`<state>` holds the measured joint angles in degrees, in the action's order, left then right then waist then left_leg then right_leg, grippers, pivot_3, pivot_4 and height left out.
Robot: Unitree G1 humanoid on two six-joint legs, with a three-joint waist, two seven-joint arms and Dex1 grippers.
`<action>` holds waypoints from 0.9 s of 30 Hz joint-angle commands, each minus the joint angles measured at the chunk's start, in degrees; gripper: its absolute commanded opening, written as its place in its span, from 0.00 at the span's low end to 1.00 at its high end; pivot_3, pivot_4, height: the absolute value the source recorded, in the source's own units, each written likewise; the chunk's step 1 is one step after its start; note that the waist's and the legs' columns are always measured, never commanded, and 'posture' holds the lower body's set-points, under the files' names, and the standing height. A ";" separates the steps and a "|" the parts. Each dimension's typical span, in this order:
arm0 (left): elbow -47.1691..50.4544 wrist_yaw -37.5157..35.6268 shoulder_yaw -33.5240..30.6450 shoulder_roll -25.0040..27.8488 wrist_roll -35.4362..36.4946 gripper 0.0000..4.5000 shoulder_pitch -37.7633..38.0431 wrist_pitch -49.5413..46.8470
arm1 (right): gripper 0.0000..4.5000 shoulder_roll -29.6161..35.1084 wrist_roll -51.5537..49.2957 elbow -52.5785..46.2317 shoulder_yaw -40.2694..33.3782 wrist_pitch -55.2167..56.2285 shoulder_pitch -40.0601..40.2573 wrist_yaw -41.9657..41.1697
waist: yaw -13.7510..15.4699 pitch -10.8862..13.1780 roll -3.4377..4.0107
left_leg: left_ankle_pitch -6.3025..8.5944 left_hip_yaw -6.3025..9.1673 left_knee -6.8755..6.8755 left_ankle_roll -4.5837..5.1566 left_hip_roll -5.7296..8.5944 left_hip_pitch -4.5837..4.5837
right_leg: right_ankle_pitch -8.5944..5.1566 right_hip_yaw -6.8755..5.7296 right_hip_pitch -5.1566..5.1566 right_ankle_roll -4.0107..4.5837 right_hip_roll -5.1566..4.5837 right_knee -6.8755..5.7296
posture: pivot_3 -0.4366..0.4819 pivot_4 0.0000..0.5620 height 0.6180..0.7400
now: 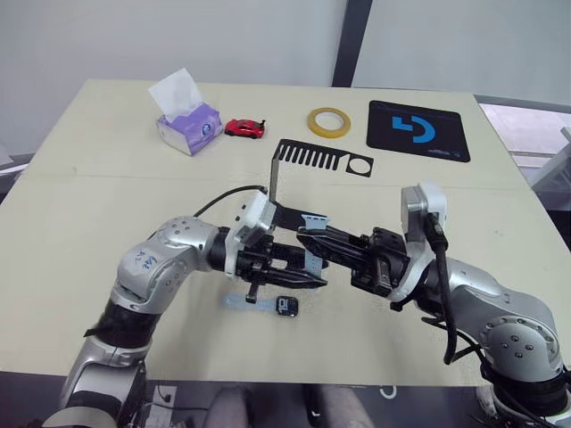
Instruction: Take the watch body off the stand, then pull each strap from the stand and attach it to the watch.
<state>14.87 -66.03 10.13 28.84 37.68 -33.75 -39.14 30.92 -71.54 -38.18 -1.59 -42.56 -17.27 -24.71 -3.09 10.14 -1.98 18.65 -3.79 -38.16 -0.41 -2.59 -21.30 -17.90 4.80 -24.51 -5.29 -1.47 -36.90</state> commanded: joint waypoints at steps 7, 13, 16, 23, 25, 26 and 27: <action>2.03 -8.95 -0.09 17.39 -4.18 0.99 2.55 0.27 | 0.00 11.02 15.68 -7.19 -3.12 5.29 3.53 -8.45 | 0.10 0.00 0.00 | 0.00 0.00 0.03 0.01 0.01 0.01 | -0.01 -0.02 -0.01 0.02 -0.01 0.05 | 0.48 0.27 0.98; 0.14 -5.50 7.42 16.32 -16.61 0.99 5.71 9.53 | 0.00 14.94 27.29 -11.71 -4.11 11.81 11.88 -11.77 | 0.93 0.00 0.00 | 0.01 -0.02 0.00 0.02 0.03 -0.02 | -0.01 0.00 0.00 0.02 0.01 0.11 | 0.48 0.27 0.98; -1.47 -2.72 10.32 13.42 -20.94 0.99 6.20 12.33 | 0.00 15.44 30.30 -13.12 -5.29 13.31 16.07 -12.20 | 1.47 0.00 0.00 | 0.02 -0.06 -0.02 0.04 0.04 -0.02 | -0.01 0.03 0.01 0.01 0.02 0.12 | 0.48 0.27 0.98; -6.40 3.74 13.19 7.75 -29.76 0.99 7.62 20.96 | 0.00 15.30 31.96 -14.95 -7.43 13.27 20.00 -11.28 | 1.44 -0.01 -0.02 | 0.03 -0.11 -0.09 0.06 0.03 0.02 | -0.01 0.10 0.01 0.00 0.08 0.02 | 0.48 0.27 0.98; -7.08 5.41 12.96 6.30 -30.73 0.99 8.25 21.55 | 0.00 15.29 31.84 -15.52 -7.90 13.11 20.73 -11.13 | 1.44 -0.01 -0.02 | 0.03 -0.12 -0.08 0.06 0.00 0.03 | -0.01 0.11 0.00 0.00 0.10 0.00 | 0.48 0.27 0.98; -7.37 6.00 12.86 5.60 -30.94 0.99 8.36 21.38 | 0.00 15.34 31.87 -15.57 -8.03 13.11 20.94 -11.17 | 1.50 -0.01 -0.02 | 0.03 -0.12 -0.08 0.06 0.00 0.03 | -0.01 0.11 0.00 0.00 0.10 -0.01 | 0.48 0.27 0.98; -7.50 6.42 12.76 5.02 -31.07 0.99 8.49 21.33 | 0.00 15.39 31.97 -15.54 -8.11 13.16 21.14 -11.25 | 1.53 -0.01 -0.02 | 0.03 -0.12 -0.08 0.06 0.01 0.04 | -0.01 0.10 0.01 0.00 0.08 -0.01 | 0.48 0.27 0.98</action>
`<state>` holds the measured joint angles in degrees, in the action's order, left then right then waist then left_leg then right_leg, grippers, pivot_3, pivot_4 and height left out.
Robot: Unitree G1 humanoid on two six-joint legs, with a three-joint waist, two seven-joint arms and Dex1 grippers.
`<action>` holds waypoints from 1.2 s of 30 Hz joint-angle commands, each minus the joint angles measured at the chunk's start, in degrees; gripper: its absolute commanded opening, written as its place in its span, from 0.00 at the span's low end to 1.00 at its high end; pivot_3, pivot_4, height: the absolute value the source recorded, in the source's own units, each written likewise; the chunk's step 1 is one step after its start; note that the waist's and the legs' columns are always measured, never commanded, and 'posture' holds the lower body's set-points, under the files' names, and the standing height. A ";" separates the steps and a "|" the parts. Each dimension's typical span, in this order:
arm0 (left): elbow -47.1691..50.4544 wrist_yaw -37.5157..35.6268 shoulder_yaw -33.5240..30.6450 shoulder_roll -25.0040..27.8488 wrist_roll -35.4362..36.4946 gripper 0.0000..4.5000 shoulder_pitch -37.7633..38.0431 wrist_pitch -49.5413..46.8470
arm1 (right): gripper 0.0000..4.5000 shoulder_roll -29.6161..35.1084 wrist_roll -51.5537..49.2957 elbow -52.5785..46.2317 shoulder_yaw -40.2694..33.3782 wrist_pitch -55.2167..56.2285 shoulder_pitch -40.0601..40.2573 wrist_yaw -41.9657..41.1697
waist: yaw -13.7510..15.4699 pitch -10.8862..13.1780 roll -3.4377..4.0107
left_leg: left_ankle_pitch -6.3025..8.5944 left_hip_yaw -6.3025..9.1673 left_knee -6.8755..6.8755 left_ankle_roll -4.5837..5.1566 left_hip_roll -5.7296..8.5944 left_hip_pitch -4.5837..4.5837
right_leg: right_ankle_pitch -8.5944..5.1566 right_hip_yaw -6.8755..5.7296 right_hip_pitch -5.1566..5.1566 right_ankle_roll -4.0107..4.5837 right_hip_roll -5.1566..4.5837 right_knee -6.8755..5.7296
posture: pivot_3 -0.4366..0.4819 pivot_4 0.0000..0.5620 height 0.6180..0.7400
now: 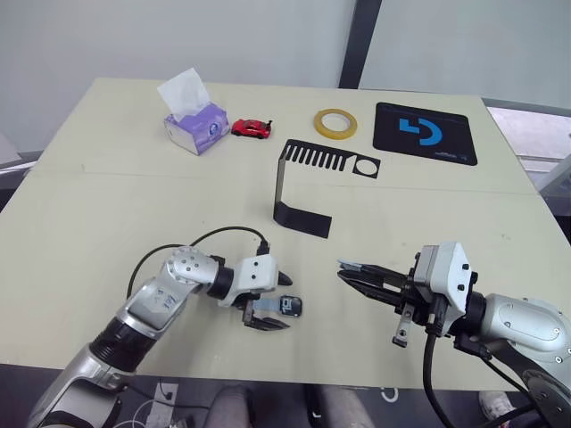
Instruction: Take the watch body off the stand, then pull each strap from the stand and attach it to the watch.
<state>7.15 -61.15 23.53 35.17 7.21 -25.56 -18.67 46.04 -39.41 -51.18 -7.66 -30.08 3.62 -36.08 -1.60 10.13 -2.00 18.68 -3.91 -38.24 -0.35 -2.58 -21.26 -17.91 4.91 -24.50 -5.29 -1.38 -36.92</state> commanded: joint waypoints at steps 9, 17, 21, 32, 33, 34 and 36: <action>1.17 2.65 0.08 -2.87 -1.69 0.99 1.65 -1.02 | 0.00 0.35 0.57 -1.62 -2.17 0.76 0.02 -0.50 | 0.03 -0.03 -0.04 | 0.00 0.00 -0.02 0.00 0.01 0.02 | 0.00 -0.01 0.03 -0.01 -0.02 -0.02 | 0.48 0.27 0.98; 0.88 2.47 1.46 -2.59 -3.65 0.99 1.64 -1.65 | 0.00 0.42 0.12 -1.14 -2.34 0.11 -0.77 -0.34 | 0.03 -0.04 -0.06 | 0.00 0.01 -0.03 0.00 0.02 0.04 | 0.00 -0.01 0.06 -0.01 -0.02 -0.03 | 0.48 0.27 0.98; 0.78 2.44 1.35 -2.64 -4.16 0.99 1.64 -1.81 | 0.00 0.37 0.09 -1.07 -2.34 0.02 -0.82 -0.35 | 0.03 -0.05 -0.07 | 0.00 0.01 -0.03 0.00 0.02 0.04 | 0.00 -0.01 0.06 -0.01 -0.02 -0.03 | 0.48 0.27 0.98; 0.72 3.16 1.46 -2.43 -5.24 0.50 1.74 -2.02 | 0.00 0.09 0.49 -1.33 -1.76 0.52 -0.31 -0.56 | 0.01 -0.05 -0.07 | 0.00 0.00 -0.05 0.00 0.02 0.07 | 0.00 -0.01 0.07 -0.01 -0.01 -0.08 | 0.48 0.27 0.98; 0.75 3.19 1.45 -2.33 -5.27 0.41 1.76 -2.10 | 0.00 0.03 0.56 -1.28 -1.68 0.60 -0.37 -0.56 | 0.00 -0.05 -0.07 | 0.00 0.00 -0.05 0.00 0.02 0.07 | 0.00 -0.01 0.07 -0.01 -0.02 -0.08 | 0.48 0.27 0.98; 0.76 3.18 1.40 -2.21 -5.29 0.38 1.75 -2.15 | 0.00 -0.01 0.62 -1.22 -1.63 0.68 -0.42 -0.59 | -0.01 -0.06 -0.08 | 0.00 0.00 -0.06 0.00 0.02 0.07 | 0.00 -0.01 0.07 -0.01 -0.02 -0.09 | 0.48 0.27 0.98; 0.81 3.07 1.19 -1.83 -5.35 0.38 1.68 -2.17 | 0.00 0.02 0.89 -1.09 -1.52 0.89 -0.53 -0.74 | -0.01 -0.06 -0.08 | 0.00 0.00 -0.06 0.00 0.02 0.08 | 0.00 -0.01 0.08 0.00 -0.01 -0.10 | 0.48 0.27 0.98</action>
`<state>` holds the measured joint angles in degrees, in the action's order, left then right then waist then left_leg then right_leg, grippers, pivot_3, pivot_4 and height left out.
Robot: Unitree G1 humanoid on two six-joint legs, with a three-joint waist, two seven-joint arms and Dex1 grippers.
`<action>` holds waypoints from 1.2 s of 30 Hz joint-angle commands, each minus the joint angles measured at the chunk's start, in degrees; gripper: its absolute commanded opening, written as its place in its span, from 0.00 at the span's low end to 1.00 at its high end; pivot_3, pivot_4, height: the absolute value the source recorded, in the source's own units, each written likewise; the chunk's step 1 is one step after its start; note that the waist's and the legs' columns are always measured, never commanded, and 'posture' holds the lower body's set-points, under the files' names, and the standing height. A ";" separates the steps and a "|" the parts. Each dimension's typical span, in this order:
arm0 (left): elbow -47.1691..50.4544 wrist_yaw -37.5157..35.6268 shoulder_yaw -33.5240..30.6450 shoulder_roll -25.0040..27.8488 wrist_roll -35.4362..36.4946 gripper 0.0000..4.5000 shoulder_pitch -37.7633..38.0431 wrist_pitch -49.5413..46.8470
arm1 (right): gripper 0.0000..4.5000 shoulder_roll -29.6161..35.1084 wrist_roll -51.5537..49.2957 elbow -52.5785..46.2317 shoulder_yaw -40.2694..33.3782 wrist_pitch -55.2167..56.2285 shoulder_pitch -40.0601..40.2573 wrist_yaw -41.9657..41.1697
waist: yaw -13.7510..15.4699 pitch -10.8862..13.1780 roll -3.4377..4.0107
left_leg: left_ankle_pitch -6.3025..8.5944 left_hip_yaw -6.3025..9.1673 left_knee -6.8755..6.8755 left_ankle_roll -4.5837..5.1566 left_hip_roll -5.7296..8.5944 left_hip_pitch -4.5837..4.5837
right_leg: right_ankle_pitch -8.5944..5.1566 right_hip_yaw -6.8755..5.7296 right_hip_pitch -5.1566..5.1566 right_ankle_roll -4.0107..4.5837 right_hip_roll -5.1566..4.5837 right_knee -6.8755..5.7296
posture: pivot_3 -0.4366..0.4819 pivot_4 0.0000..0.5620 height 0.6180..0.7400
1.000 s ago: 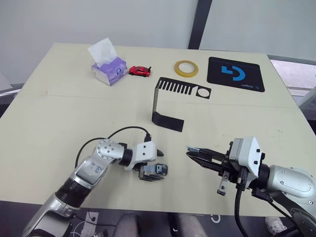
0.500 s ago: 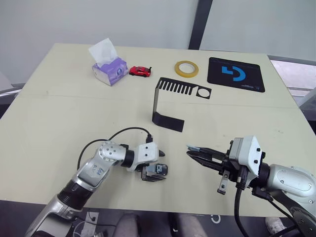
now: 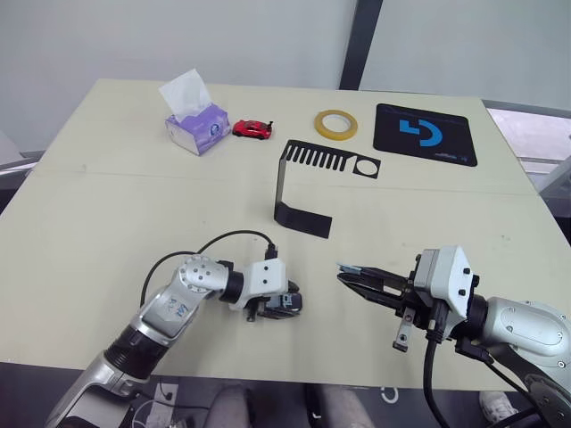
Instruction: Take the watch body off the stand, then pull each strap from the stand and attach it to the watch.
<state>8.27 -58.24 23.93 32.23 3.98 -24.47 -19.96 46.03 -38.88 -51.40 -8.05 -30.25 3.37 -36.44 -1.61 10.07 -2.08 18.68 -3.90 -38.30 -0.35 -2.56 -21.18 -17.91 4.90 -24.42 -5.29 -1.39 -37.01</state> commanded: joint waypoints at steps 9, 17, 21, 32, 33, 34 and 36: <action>-0.85 -2.86 -1.47 2.30 0.81 0.38 -2.38 -2.84 | 0.00 -0.41 2.47 0.74 -0.25 2.48 -1.54 -1.50 | -0.07 0.00 -0.01 | 0.00 -0.01 -0.03 0.00 -0.01 0.01 | 0.00 0.00 -0.01 0.00 0.04 -0.05 | 0.48 0.27 0.98; -4.31 -0.66 -0.36 3.10 -3.85 0.89 -2.62 0.40 | 0.00 -2.08 3.91 1.80 1.51 3.04 -2.86 -1.53 | -0.02 -0.01 -0.01 | 0.00 0.00 -0.05 0.00 -0.01 0.01 | 0.00 -0.01 -0.01 0.00 0.04 -0.05 | 0.48 0.27 0.98; -2.08 -1.16 -1.83 4.11 -1.99 0.99 -1.66 -2.51 | 0.00 -2.36 3.99 1.60 1.33 2.83 -2.82 -1.73 | -0.07 -0.01 -0.01 | 0.00 -0.01 -0.05 0.00 -0.02 0.02 | 0.00 -0.01 -0.01 0.00 0.04 -0.07 | 0.48 0.27 0.98; 1.17 -0.79 -2.70 3.94 0.00 0.99 0.55 -6.73 | 0.00 -2.54 4.11 2.04 1.15 3.04 -2.86 -2.10 | 0.01 -0.04 -0.04 | 0.00 -0.01 -0.06 0.00 -0.02 0.03 | 0.00 0.00 -0.01 0.01 0.03 -0.10 | 0.48 0.27 0.98; 1.01 -0.63 -2.56 3.71 -0.11 0.99 0.47 -6.75 | 0.00 -2.55 4.09 2.10 1.18 3.02 -2.95 -2.14 | 0.03 -0.04 -0.04 | 0.00 -0.01 -0.06 0.00 -0.02 0.03 | 0.00 -0.01 -0.01 0.01 0.03 -0.10 | 0.48 0.27 0.98; 0.92 -0.55 -2.47 3.55 -0.19 0.99 0.42 -6.78 | 0.00 -2.56 4.09 2.13 1.19 3.02 -3.01 -2.17 | 0.03 -0.04 -0.04 | 0.00 -0.01 -0.07 0.00 -0.02 0.03 | 0.00 -0.01 -0.01 0.01 0.03 -0.11 | 0.48 0.27 0.98; 0.89 -0.54 -2.40 3.39 -0.24 0.99 0.41 -6.87 | 0.00 -2.57 4.09 2.16 1.20 3.00 -3.06 -2.20 | 0.04 -0.04 -0.05 | 0.00 0.00 -0.09 0.00 0.00 0.03 | 0.00 -0.01 0.00 0.01 0.02 -0.11 | 0.48 0.27 0.98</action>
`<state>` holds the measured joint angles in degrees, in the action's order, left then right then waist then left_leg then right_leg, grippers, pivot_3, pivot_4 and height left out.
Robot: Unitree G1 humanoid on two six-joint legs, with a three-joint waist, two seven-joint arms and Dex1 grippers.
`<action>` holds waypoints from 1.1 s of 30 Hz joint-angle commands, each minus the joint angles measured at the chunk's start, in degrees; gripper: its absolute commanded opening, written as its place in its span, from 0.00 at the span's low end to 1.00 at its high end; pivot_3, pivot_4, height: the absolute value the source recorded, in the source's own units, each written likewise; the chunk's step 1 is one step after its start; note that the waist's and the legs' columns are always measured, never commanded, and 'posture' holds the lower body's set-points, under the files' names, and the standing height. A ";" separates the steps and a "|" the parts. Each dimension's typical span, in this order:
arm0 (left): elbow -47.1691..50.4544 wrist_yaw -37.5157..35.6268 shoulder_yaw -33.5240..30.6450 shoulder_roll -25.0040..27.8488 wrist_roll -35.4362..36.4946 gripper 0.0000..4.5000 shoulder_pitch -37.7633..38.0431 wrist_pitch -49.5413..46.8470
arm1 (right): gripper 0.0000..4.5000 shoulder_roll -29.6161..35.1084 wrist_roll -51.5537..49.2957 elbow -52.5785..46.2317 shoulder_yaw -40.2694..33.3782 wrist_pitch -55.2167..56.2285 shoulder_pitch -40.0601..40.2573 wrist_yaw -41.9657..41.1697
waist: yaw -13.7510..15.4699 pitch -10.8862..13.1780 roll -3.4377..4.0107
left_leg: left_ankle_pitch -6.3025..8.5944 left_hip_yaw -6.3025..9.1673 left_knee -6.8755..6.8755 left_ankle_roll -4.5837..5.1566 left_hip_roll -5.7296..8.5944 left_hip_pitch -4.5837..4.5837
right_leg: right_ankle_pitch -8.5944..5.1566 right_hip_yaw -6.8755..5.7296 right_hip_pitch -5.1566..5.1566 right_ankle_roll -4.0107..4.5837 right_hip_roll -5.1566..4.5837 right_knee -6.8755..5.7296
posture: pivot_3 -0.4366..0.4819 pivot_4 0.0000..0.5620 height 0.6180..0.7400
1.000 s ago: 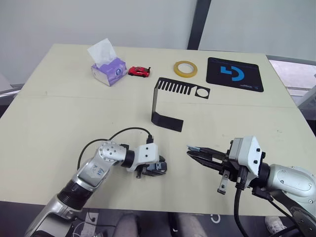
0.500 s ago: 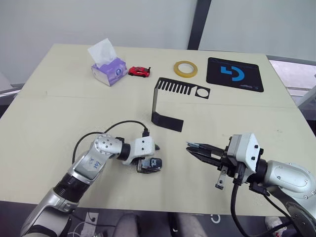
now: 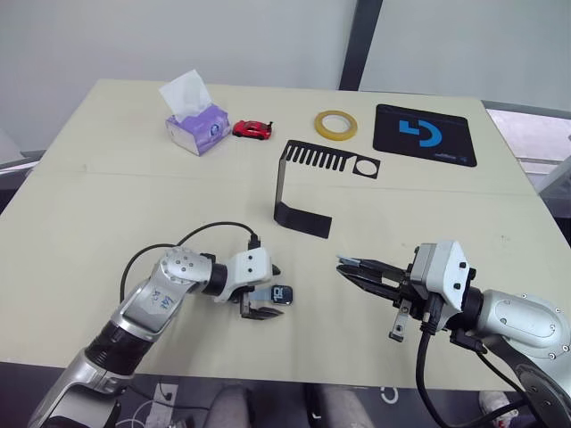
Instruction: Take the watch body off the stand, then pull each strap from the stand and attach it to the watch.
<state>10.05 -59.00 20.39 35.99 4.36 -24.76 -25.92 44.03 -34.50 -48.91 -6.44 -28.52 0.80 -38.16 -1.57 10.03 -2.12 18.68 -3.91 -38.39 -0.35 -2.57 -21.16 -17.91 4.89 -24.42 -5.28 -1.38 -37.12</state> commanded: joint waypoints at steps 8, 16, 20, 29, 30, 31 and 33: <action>-0.34 0.33 1.95 -1.21 -0.59 0.44 1.60 -1.14 | 0.00 -0.43 -0.23 -0.42 -0.66 1.21 -0.04 -0.99 | 0.02 -0.01 -0.01 | 0.00 0.01 -0.02 0.00 0.01 0.00 | 0.00 -0.01 0.01 0.00 -0.01 0.00 | 0.48 0.27 0.98; 0.75 -2.40 -0.24 -0.82 3.29 0.38 -0.14 -4.20 | 0.00 -0.32 -0.07 -0.53 -0.81 1.26 0.10 -1.08 | 0.01 -0.01 -0.01 | 0.00 0.01 -0.02 0.00 0.00 -0.01 | 0.00 -0.02 0.01 0.00 -0.01 -0.01 | 0.48 0.27 0.98; 0.34 -4.31 -4.75 -2.17 12.14 0.38 -5.60 -18.78 | 0.00 1.36 3.32 -0.48 0.49 2.89 -1.23 -2.58 | -0.01 -0.01 -0.01 | 0.00 0.02 -0.09 0.00 0.00 -0.06 | 0.00 -0.03 -0.02 0.00 0.03 -0.02 | 0.48 0.27 0.98; -5.43 -4.38 -5.50 -3.23 22.78 0.38 -15.26 -43.13 | 0.00 6.35 24.09 5.67 11.63 12.86 -9.41 -5.48 | -0.23 0.00 0.00 | 0.18 0.09 -0.57 0.18 -0.02 -0.07 | -0.03 0.15 -0.11 -0.02 0.84 -0.32 | 0.48 0.27 0.98; -5.90 -3.95 -5.35 -3.45 23.02 0.38 -15.66 -43.85 | 0.00 6.31 25.09 6.21 12.43 13.16 -10.14 -5.78 | -0.20 0.00 0.00 | 0.18 0.09 -0.57 0.18 -0.05 -0.08 | -0.03 0.19 -0.14 -0.02 0.84 -0.33 | 0.48 0.27 0.98; -6.63 -3.25 -5.44 -4.15 23.35 0.38 -16.28 -44.88 | 0.00 6.91 27.31 6.87 13.95 14.31 -11.15 -6.65 | -0.12 0.00 0.00 | 0.18 0.10 -0.60 0.17 -0.07 -0.08 | -0.04 0.22 -0.15 0.00 0.84 -0.37 | 0.48 0.27 0.98; -7.92 -2.10 -5.94 -5.49 24.18 0.38 -17.40 -46.84 | 0.00 7.66 30.61 8.08 16.17 16.13 -12.27 -7.96 | -0.04 0.00 0.00 | 0.17 0.13 -0.65 0.15 -0.08 -0.08 | -0.05 0.26 -0.15 0.01 0.81 -0.40 | 0.48 0.27 0.98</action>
<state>1.83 -61.60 15.08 31.06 26.88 -40.64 -71.57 51.16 -6.28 -40.53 9.03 -14.41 -10.91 -45.28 -1.61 10.03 -2.12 18.85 -3.78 -39.05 -0.20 -2.63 -21.23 -17.96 5.15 -24.56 -5.27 -0.58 -37.52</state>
